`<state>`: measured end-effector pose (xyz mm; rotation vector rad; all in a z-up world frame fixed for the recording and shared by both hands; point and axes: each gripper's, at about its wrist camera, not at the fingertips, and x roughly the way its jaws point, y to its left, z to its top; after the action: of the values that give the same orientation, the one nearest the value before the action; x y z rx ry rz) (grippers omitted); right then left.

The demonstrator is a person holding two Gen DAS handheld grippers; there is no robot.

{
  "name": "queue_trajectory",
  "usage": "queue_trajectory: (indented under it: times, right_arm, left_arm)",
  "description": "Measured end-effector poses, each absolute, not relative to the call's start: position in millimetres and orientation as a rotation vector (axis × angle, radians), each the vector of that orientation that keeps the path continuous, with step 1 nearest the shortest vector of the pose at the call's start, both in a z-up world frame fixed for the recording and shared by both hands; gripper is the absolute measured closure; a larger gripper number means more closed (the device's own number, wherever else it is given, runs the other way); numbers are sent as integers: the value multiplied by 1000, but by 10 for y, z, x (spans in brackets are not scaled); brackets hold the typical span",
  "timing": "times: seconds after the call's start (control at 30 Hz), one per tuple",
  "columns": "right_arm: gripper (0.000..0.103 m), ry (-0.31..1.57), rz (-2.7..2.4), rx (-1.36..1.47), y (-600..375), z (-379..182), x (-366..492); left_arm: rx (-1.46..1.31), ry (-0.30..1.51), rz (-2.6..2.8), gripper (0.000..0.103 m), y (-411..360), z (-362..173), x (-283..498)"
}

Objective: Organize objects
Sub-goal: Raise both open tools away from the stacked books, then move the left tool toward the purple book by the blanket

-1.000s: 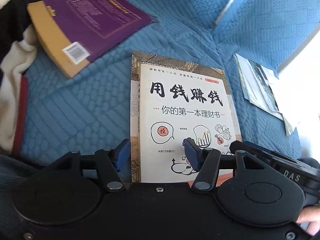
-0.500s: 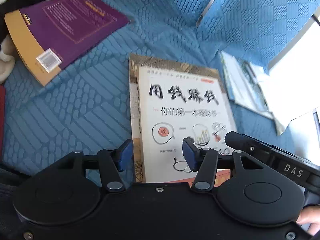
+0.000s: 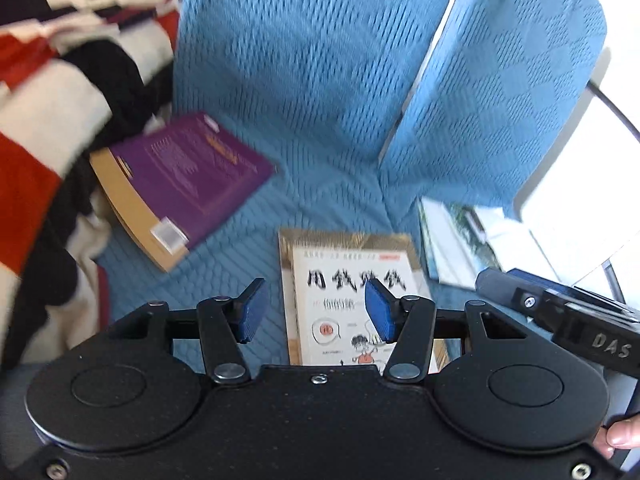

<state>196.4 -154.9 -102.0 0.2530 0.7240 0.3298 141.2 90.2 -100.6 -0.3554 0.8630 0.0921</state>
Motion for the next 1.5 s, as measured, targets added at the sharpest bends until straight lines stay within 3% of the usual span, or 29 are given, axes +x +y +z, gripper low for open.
queue_trajectory:
  times: [0.27, 0.3, 0.37, 0.4, 0.47, 0.6, 1.03, 1.5]
  right_arm:
    - [42, 689, 337, 206, -1409, -697, 1773]
    - [39, 687, 344, 203, -1381, -671, 1750]
    - [20, 677, 358, 197, -1335, -625, 1704]
    - [16, 671, 362, 194, -1312, -607, 1685]
    - [13, 667, 366, 181, -1261, -581, 1660]
    - [13, 677, 369, 150, -1176, -592, 1662]
    - [13, 740, 425, 88, -917, -635, 1645]
    - [13, 807, 436, 129, -802, -1088, 2080]
  left_arm:
    - [-373, 765, 147, 38, 1105, -588, 995]
    - [-377, 754, 156, 34, 1133, -551, 935]
    - [-384, 736, 172, 25, 1185, -479, 826]
    - [-384, 728, 180, 21, 1211, -443, 769]
    - [-388, 716, 191, 18, 1254, -391, 681]
    - [-389, 692, 227, 3, 1304, -313, 546]
    - [-451, 677, 266, 2, 1418, -382, 427]
    - [-528, 696, 313, 2, 1573, -1040, 909]
